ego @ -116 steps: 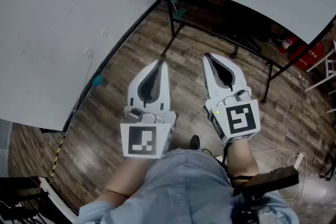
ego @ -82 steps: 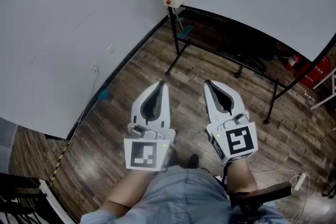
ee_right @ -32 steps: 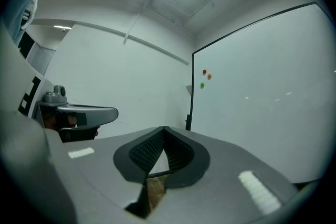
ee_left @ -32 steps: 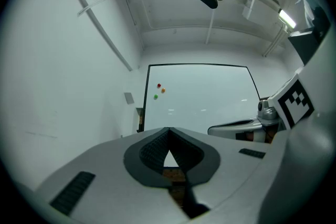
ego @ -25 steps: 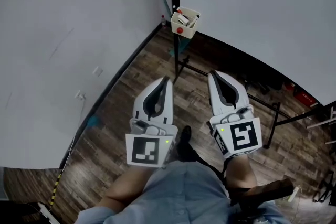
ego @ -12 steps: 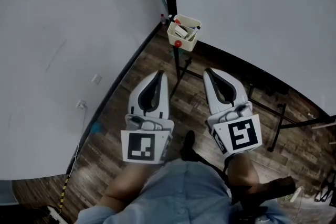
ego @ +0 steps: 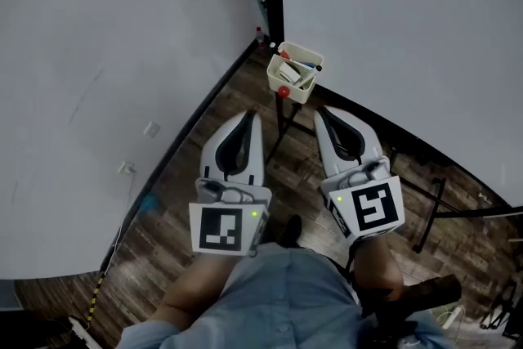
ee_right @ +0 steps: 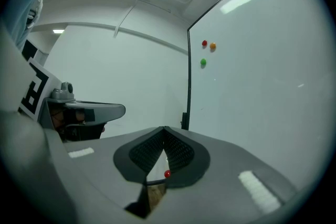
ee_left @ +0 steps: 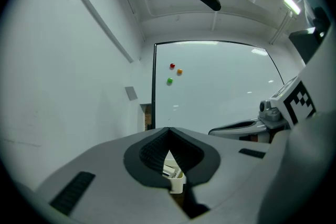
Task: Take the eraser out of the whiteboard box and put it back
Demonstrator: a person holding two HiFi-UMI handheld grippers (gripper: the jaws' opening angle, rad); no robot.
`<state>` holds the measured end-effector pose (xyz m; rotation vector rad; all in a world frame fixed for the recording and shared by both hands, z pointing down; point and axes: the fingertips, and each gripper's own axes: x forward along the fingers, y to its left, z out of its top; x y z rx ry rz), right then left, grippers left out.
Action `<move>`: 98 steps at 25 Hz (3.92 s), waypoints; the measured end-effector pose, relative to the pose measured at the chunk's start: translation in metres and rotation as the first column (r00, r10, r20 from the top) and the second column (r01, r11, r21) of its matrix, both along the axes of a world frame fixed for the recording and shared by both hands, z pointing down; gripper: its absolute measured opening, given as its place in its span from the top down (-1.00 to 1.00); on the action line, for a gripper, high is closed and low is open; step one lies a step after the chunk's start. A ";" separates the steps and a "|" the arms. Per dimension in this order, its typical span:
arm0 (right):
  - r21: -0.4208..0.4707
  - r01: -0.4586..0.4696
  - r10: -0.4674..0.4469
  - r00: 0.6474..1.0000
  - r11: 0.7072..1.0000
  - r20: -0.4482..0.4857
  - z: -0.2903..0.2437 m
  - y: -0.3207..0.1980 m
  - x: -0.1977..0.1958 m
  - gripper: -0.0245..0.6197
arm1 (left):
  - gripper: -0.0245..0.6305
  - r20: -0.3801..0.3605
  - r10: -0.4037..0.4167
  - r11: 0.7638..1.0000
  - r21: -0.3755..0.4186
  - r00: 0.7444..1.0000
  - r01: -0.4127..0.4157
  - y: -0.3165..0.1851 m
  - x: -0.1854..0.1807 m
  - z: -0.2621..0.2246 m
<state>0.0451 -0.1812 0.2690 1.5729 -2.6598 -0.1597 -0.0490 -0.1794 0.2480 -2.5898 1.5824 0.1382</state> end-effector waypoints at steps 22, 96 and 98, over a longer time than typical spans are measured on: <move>-0.117 -0.024 0.011 0.994 0.993 -0.108 0.037 -0.126 -0.026 0.76 | 0.92 -0.052 0.095 0.995 -0.026 0.994 -0.096 -0.138 -0.010 0.011; 0.029 -0.054 0.059 0.978 0.998 -0.201 -0.011 -0.096 -0.016 0.63 | 0.92 -0.037 0.097 0.994 0.048 0.995 -0.095 -0.099 -0.002 -0.012; 0.037 -0.049 0.055 0.978 0.998 -0.201 -0.015 -0.091 -0.018 0.63 | 0.92 -0.035 0.093 0.994 0.057 0.995 -0.091 -0.094 -0.003 -0.015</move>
